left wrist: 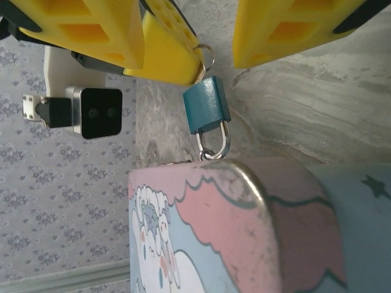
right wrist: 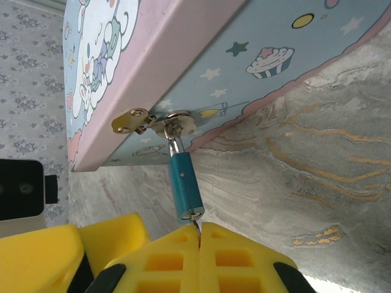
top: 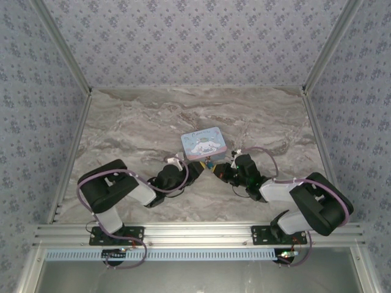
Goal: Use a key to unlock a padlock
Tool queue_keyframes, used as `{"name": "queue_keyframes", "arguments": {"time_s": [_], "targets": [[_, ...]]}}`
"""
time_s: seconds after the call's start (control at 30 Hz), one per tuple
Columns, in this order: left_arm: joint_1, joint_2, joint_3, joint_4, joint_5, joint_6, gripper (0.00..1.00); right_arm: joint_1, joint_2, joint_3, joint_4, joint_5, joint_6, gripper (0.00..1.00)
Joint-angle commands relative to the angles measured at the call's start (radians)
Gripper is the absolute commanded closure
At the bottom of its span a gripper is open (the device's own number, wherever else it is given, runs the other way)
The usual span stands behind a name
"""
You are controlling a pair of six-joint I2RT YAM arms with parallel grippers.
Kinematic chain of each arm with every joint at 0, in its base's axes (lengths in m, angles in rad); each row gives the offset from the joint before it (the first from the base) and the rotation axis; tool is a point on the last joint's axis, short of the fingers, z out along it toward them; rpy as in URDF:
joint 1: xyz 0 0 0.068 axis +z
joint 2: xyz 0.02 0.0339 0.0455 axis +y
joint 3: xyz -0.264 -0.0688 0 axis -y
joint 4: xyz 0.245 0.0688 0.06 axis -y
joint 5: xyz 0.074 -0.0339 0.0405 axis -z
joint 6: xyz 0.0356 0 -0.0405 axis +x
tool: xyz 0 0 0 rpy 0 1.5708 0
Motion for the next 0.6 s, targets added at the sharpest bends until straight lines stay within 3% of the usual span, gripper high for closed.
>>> {"name": "queue_keyframes", "arguments": {"time_s": [0.0,0.23,0.57], "targets": [[-0.008,0.045,0.033,0.112,-0.033,-0.047,0.60,0.009,-0.017,0.026,-0.014,0.021,0.021,1.00],[-0.013,0.127,0.088,0.148,-0.005,-0.081,0.62,0.013,-0.017,0.032,-0.013,0.022,0.031,1.00],[-0.028,0.171,0.082,0.120,-0.052,-0.147,0.63,0.015,-0.017,0.036,-0.013,0.023,0.039,1.00]]}}
